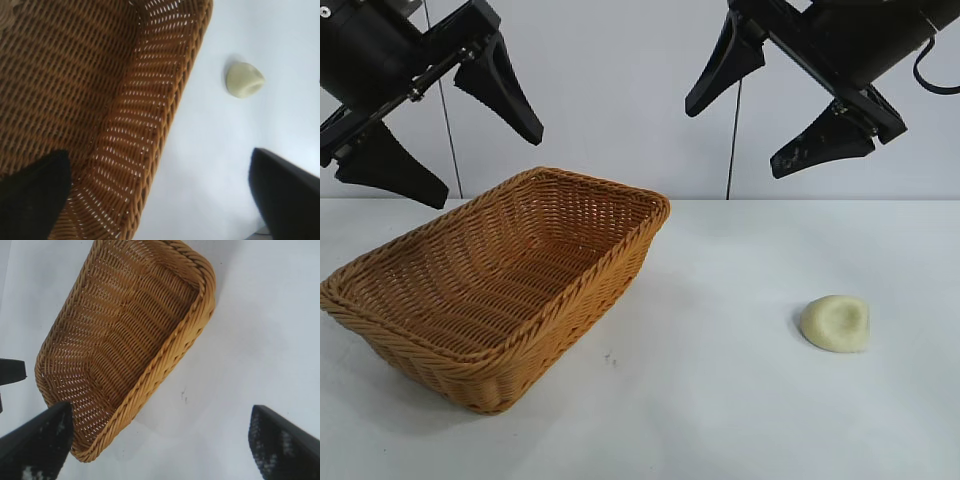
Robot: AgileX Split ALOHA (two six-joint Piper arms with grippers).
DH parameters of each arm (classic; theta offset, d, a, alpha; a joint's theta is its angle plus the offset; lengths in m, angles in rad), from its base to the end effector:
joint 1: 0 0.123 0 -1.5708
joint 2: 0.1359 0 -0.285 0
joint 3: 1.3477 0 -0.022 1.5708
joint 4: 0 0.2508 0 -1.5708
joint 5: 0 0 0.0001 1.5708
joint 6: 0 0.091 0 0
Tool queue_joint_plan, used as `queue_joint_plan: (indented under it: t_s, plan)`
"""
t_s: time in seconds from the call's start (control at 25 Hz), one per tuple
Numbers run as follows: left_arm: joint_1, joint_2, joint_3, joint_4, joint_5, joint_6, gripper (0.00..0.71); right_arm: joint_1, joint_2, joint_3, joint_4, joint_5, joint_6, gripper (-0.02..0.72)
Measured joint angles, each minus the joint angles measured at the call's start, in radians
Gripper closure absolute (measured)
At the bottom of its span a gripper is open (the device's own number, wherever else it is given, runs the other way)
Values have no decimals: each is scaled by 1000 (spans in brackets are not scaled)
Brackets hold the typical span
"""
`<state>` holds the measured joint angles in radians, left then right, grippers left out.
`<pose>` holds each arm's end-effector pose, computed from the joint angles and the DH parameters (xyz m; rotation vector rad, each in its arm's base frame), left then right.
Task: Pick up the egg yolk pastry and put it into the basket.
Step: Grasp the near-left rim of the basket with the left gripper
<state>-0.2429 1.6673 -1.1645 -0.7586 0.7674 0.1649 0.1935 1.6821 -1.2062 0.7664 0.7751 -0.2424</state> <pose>0.3247 -0.1253 0.2508 -0.0655 2.6626 -0.8832 0.3378 0.1112 0.2575 0.0206 2.6123 0.8564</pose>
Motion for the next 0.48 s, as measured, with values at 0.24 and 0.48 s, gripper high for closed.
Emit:
queue_joint_plan:
  t_s: [0.24,0.48]
  plan:
    - [0,0,0,0,0,0,18,0,0,0,0,-6,0,26]
    - [0,0,0,0,0,0,18,0,0,0,0,-6,0,26]
